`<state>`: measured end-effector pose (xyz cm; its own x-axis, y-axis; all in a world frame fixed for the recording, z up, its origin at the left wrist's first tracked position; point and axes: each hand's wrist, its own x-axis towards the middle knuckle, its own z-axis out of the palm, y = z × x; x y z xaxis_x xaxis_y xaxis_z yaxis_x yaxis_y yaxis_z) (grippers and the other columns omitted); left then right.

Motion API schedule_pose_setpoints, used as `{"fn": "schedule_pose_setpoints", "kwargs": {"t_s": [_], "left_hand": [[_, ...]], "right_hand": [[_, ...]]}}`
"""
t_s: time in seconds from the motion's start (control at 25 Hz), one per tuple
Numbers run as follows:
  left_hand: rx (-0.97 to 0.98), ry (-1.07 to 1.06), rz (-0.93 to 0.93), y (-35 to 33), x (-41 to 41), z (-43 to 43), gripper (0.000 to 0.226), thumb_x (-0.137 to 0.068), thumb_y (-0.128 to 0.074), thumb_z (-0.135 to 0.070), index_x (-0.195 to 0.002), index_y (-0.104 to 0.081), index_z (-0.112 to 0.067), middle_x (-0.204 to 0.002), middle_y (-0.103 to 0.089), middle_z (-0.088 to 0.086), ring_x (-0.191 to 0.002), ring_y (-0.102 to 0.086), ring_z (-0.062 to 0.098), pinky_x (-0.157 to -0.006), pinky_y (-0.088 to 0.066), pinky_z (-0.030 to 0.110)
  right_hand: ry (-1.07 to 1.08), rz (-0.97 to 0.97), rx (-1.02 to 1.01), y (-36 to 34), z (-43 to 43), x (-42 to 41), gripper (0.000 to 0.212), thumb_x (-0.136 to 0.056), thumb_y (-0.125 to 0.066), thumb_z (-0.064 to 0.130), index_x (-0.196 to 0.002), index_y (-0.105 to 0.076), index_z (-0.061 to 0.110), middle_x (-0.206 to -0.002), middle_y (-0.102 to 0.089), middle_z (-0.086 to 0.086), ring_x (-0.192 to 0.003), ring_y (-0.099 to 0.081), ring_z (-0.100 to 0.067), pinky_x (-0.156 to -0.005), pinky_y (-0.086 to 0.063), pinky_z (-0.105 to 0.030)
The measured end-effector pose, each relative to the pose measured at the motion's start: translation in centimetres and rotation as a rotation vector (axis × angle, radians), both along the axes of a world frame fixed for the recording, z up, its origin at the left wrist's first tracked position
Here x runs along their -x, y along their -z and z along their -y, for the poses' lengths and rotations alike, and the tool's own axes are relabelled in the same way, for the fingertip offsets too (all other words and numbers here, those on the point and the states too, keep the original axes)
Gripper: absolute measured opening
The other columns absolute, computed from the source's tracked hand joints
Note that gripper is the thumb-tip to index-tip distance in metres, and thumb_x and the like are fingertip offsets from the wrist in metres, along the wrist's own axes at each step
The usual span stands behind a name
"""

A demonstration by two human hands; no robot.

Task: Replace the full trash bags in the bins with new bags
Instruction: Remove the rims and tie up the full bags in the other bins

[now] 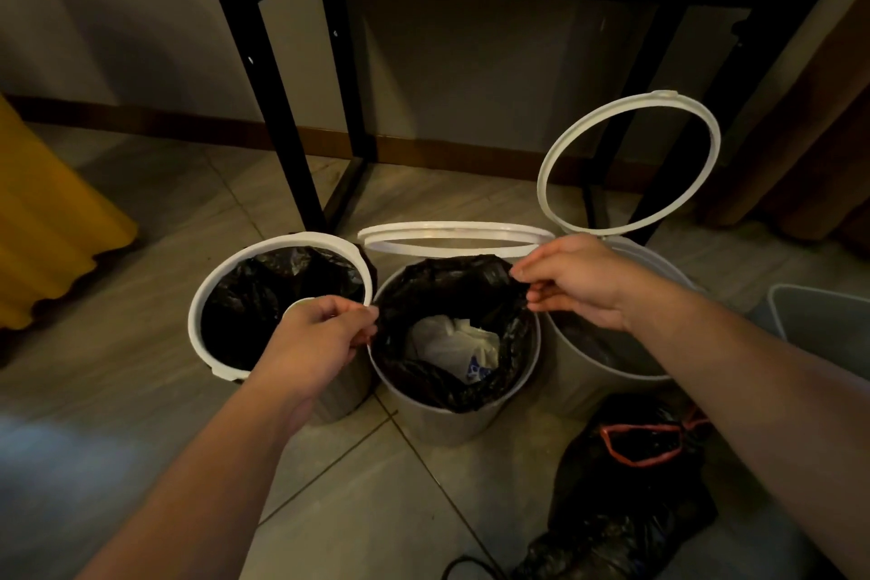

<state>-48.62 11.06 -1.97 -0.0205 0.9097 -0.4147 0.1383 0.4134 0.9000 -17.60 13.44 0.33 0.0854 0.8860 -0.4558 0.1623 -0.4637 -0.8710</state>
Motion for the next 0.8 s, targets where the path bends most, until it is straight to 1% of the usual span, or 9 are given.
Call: {"fn": "schedule_pose_setpoints", "kwargs": {"t_s": [0.12, 0.24, 0.32, 0.4, 0.48, 0.56, 0.64, 0.72, 0.8], "left_hand": [[-0.034, -0.002, 0.032, -1.3, -2.4, -0.2, 0.012, -0.102, -0.067, -0.023, -0.097, -0.072, -0.014, -0.082, -0.080, 0.002, -0.087, -0.075, 0.019, -0.087, -0.056, 0.038], [-0.062, 0.052, 0.159, -3.3, -5.4, -0.1, 0.022, -0.107, -0.057, -0.030, -0.114, -0.064, -0.011, -0.088, -0.081, 0.009, -0.085, -0.079, 0.024, -0.086, -0.059, 0.039], [-0.021, 0.109, 0.262, -4.7, -6.9, -0.2, 0.030, -0.107, -0.049, -0.038, -0.121, -0.062, -0.014, -0.095, -0.082, 0.012, -0.093, -0.078, 0.031, -0.091, -0.057, 0.043], [0.051, 0.145, 0.341, -5.9, -7.8, -0.3, 0.042, -0.106, -0.044, -0.048, -0.121, -0.064, -0.015, -0.097, -0.080, 0.016, -0.094, -0.076, 0.035, -0.097, -0.055, 0.047], [0.094, 0.156, 0.367, -6.7, -8.2, -0.4, 0.053, -0.105, -0.041, -0.059, -0.117, -0.068, -0.014, -0.094, -0.078, 0.018, -0.093, -0.075, 0.034, -0.099, -0.055, 0.049], [0.119, 0.128, 0.401, -7.2, -8.2, -0.6, 0.057, -0.104, -0.043, -0.061, -0.114, -0.070, -0.012, -0.092, -0.077, 0.016, -0.095, -0.074, 0.032, -0.100, -0.054, 0.047], [0.145, 0.070, 0.479, -7.5, -7.8, -0.7, 0.058, -0.101, -0.048, -0.059, -0.122, -0.070, -0.009, -0.099, -0.077, 0.015, -0.101, -0.073, 0.031, -0.102, -0.053, 0.045], [0.141, 0.040, 0.514, -7.7, -6.9, -0.7, 0.060, -0.099, -0.051, -0.057, -0.128, -0.068, -0.008, -0.105, -0.078, 0.013, -0.106, -0.073, 0.031, -0.107, -0.050, 0.047], [0.089, 0.064, 0.472, -7.9, -5.9, -0.6, 0.061, -0.099, -0.052, -0.059, -0.128, -0.068, -0.008, -0.108, -0.079, 0.014, -0.102, -0.074, 0.030, -0.109, -0.050, 0.050]], "right_hand": [[-0.137, 0.086, -0.099, -1.0, 0.3, 1.8, 0.011, -0.090, -0.075, -0.001, -0.094, -0.080, 0.008, -0.093, -0.078, -0.011, -0.081, -0.070, -0.018, -0.076, -0.060, -0.031], [-0.274, 0.060, -0.150, -2.4, 0.5, 3.2, 0.014, -0.093, -0.072, -0.001, -0.097, -0.079, 0.011, -0.080, -0.074, -0.005, -0.071, -0.070, -0.018, -0.067, -0.059, -0.029], [-0.339, 0.021, -0.168, -3.2, 0.6, 4.1, 0.015, -0.095, -0.068, -0.002, -0.096, -0.076, 0.011, -0.076, -0.071, -0.006, -0.068, -0.069, -0.019, -0.065, -0.060, -0.033], [-0.362, -0.026, -0.176, -4.0, 0.7, 4.8, 0.019, -0.095, -0.064, -0.005, -0.098, -0.073, 0.011, -0.079, -0.070, -0.014, -0.071, -0.071, -0.022, -0.067, -0.062, -0.038], [-0.382, -0.071, -0.193, -4.9, 0.7, 5.0, 0.022, -0.096, -0.061, -0.006, -0.102, -0.073, 0.012, -0.091, -0.074, -0.024, -0.077, -0.073, -0.027, -0.072, -0.063, -0.040], [-0.428, -0.084, -0.244, -5.4, 0.7, 4.7, 0.025, -0.096, -0.059, -0.005, -0.102, -0.074, 0.014, -0.098, -0.078, -0.020, -0.084, -0.077, -0.028, -0.079, -0.065, -0.039], [-0.404, -0.025, -0.316, -5.2, 1.0, 4.1, 0.027, -0.096, -0.060, -0.004, -0.094, -0.077, 0.017, -0.095, -0.081, -0.012, -0.089, -0.079, -0.025, -0.086, -0.065, -0.039], [-0.270, 0.126, -0.373, -3.8, 1.6, 3.4, 0.028, -0.095, -0.061, -0.006, -0.086, -0.077, 0.015, -0.087, -0.082, -0.008, -0.084, -0.080, -0.020, -0.088, -0.065, -0.045], [-0.227, 0.259, -0.351, -1.7, 2.2, 2.8, 0.020, -0.092, -0.069, -0.002, -0.094, -0.077, 0.015, -0.091, -0.082, -0.004, -0.088, -0.079, -0.014, -0.094, -0.062, -0.048]]}}
